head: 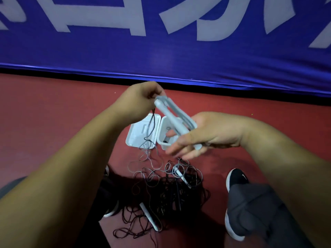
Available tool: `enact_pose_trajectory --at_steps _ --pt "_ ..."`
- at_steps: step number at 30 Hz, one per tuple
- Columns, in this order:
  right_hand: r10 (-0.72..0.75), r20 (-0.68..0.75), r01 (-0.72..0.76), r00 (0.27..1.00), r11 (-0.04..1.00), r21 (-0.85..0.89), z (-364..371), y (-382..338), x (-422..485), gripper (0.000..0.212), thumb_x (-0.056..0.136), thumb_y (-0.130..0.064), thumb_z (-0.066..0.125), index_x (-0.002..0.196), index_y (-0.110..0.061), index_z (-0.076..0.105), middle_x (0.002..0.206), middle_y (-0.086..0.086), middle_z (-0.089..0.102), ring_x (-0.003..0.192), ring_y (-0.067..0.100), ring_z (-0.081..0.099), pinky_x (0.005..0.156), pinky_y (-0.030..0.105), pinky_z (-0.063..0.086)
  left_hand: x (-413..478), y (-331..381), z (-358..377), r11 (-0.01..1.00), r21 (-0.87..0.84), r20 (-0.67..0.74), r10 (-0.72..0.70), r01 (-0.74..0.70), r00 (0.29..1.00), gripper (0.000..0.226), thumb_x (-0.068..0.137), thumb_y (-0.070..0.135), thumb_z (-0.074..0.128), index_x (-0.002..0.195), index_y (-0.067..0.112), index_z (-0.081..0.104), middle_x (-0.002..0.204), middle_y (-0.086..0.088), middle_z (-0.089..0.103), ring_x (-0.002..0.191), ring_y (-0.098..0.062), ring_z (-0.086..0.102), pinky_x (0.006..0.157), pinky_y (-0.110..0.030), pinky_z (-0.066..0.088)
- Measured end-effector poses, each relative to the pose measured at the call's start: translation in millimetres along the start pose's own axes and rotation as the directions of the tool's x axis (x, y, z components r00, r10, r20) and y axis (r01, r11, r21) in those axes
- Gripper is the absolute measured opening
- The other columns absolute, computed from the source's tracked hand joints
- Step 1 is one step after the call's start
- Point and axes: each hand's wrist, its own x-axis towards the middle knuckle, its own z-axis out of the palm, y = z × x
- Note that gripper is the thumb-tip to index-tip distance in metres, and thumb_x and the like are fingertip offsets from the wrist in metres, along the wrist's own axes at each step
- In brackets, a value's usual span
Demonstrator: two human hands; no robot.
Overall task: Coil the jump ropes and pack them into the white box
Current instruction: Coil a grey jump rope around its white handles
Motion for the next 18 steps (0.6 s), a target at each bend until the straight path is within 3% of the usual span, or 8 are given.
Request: enact_pose_trajectory --at_steps 3,7,13,18 --pt "0.151 0.088 -0.134 0.985 0.976 -0.169 6 10 8 0.041 0.103 -0.005 0.068 0.139 0.008 0.055 0.121 0.019 0.077 0.113 0.028 0.076 0.094 0.035 0.064 -3 6 1 0.998 -0.06 0.062 0.009 -0.006 0.998 0.024 0.093 -0.003 0.069 0.106 0.016 0.076 0.103 -0.015 0.075 0.086 -0.014 0.067 0.084 -0.038 0.057" --pt "0.267 0.076 -0.232 0.961 0.923 -0.307 11 17 15 0.037 0.104 -0.003 0.063 0.138 -0.002 0.049 0.119 0.014 0.079 0.108 0.03 0.078 0.093 0.037 0.064 -6 17 2 0.992 -0.091 0.187 0.101 -0.085 0.977 0.02 0.093 -0.003 0.073 0.103 0.014 0.078 0.092 -0.006 0.076 0.083 -0.009 0.067 0.079 -0.026 0.055" --pt "0.236 -0.109 -0.259 0.965 0.919 -0.299 -3 24 25 0.038 0.097 0.003 0.064 0.128 0.009 0.044 0.122 0.033 0.072 0.099 0.033 0.08 0.075 0.031 0.066 -13 33 2 0.98 -0.031 0.282 0.195 -0.194 0.939 0.016 0.09 0.002 0.078 0.098 0.015 0.082 0.086 0.014 0.071 0.079 -0.003 0.065 0.075 -0.017 0.048" --pt "0.167 -0.293 -0.248 0.942 0.931 -0.267 -17 27 28 0.042 0.097 0.006 0.066 0.131 0.004 0.043 0.115 0.036 0.071 0.093 0.031 0.081 0.072 0.035 0.067 -16 34 -2 0.977 0.073 0.349 0.161 -0.198 0.923 0.021 0.082 0.011 0.088 0.096 0.025 0.084 0.091 0.008 0.067 0.084 -0.016 0.068 0.076 -0.029 0.055"
